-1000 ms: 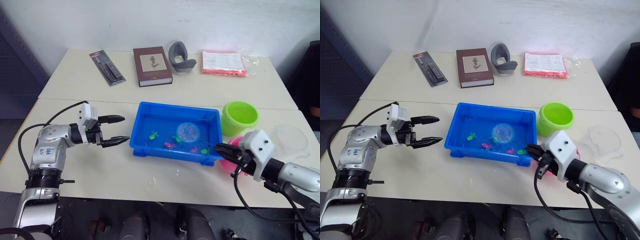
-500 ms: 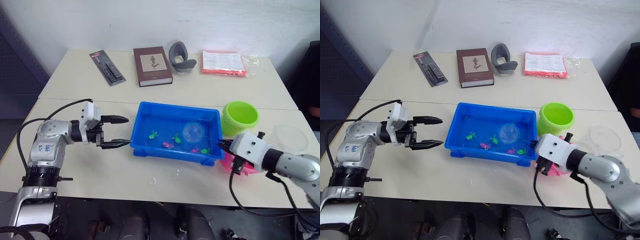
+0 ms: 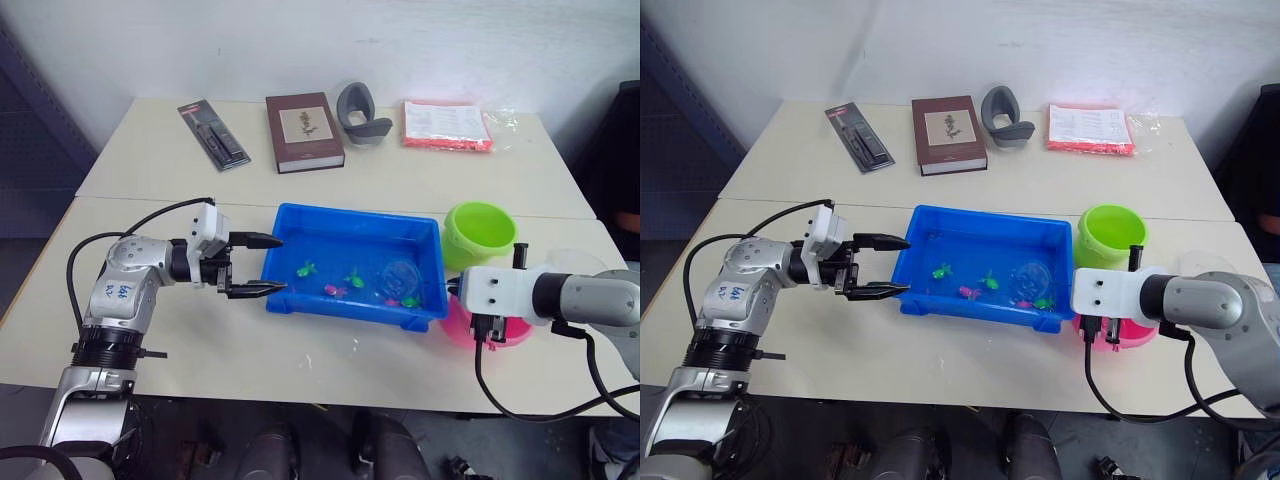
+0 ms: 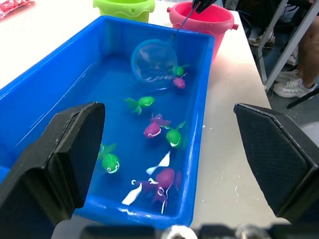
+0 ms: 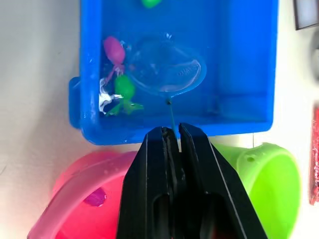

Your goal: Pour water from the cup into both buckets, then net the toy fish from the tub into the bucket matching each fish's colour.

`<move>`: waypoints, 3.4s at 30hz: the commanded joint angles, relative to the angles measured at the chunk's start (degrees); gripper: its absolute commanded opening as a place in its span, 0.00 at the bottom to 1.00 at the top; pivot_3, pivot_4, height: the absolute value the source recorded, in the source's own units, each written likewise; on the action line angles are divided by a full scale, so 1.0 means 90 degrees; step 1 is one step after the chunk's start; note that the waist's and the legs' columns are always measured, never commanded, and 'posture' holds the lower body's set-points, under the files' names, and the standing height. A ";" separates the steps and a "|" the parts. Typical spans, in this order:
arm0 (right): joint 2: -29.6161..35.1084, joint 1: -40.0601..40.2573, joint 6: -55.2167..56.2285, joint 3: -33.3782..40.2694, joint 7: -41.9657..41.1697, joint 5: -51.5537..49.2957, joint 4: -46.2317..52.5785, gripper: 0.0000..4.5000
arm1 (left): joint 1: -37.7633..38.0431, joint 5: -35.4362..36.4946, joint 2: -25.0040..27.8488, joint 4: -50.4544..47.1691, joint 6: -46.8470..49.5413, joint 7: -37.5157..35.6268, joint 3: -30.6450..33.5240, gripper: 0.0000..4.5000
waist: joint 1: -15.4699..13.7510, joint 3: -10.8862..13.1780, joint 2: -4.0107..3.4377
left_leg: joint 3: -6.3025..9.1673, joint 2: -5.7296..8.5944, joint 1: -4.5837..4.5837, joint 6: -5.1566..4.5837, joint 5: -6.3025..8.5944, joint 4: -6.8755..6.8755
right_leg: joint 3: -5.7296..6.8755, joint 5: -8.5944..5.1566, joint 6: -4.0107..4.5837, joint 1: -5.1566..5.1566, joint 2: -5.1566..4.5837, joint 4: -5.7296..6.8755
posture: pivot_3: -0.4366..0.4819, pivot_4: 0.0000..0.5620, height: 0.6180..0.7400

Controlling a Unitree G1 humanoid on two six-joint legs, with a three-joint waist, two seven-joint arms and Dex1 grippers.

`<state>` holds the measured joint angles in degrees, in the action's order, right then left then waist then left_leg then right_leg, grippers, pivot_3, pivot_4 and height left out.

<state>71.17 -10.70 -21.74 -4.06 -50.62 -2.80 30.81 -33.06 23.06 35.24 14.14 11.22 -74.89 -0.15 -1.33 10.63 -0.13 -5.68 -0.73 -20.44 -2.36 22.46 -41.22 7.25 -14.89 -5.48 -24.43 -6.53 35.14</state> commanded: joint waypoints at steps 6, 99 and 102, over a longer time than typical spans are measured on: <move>0.0207 -0.0485 0.0741 -0.0278 -0.0914 0.0584 -0.0174 0.00 | -0.0041 -0.0060 -0.0055 -0.0041 -0.0268 -0.0040 -0.0023 0.99 | 0.0008 0.0000 0.0000 | 0.0002 -0.0005 0.0001 0.0002 -0.0001 0.0002 | 0.0005 0.0000 0.0000 0.0000 0.0005 -0.0002 | 0.48 0.27 1.00; -0.1759 -0.0563 -0.1639 0.1161 -0.1288 -0.1597 -0.0305 0.00 | -0.0111 -0.0058 0.0033 0.0502 -0.0705 -0.0035 0.0169 0.99 | -0.0001 0.0001 -0.0001 | 0.0008 0.0001 -0.0002 0.0003 -0.0002 0.0001 | 0.0012 0.0001 0.0000 0.0001 0.0000 0.0001 | 0.48 0.27 1.00; -0.1828 -0.0023 -0.1338 0.1819 -0.1281 -0.1794 -0.0118 0.00 | -0.0193 -0.0020 -0.0022 0.0487 -0.0670 -0.0083 0.0135 0.99 | -0.0004 0.0001 -0.0001 | 0.0009 0.0001 -0.0003 0.0003 -0.0002 0.0002 | 0.0013 0.0001 0.0000 0.0001 0.0000 0.0001 | 0.48 0.27 1.00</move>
<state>54.58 -12.46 -36.06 7.49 -62.25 -17.38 27.09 -33.41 22.16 34.87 19.00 5.38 -75.18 0.05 -1.36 10.63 -0.14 -5.60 -0.72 -20.46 -2.33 22.45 -41.20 7.36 -14.88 -5.48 -24.42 -6.52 35.15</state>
